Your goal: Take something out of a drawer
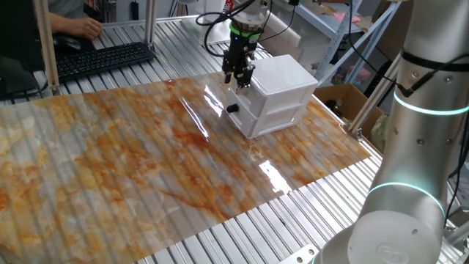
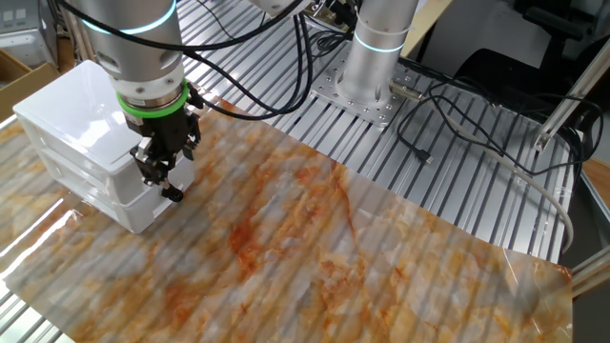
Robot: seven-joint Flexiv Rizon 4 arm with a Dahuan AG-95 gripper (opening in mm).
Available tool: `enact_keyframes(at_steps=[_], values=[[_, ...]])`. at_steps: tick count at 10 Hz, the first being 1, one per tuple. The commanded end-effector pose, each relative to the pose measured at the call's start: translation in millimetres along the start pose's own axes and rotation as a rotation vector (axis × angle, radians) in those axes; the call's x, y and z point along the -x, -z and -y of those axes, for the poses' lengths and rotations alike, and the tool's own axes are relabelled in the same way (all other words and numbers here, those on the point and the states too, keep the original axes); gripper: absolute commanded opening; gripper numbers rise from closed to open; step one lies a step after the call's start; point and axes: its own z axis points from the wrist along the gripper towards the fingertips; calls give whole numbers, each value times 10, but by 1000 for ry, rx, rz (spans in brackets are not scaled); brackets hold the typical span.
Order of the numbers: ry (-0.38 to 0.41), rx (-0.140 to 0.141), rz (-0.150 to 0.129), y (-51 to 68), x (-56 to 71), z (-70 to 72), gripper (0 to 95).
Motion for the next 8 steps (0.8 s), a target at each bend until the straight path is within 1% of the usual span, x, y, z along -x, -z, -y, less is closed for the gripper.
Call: enact_keyframes(at_steps=[1, 4, 8], values=[[9, 0, 0, -20, 43, -40, 570], [30, 9, 8, -59, 114, -83, 570], [24, 9, 4, -94, 162, -90, 570]])
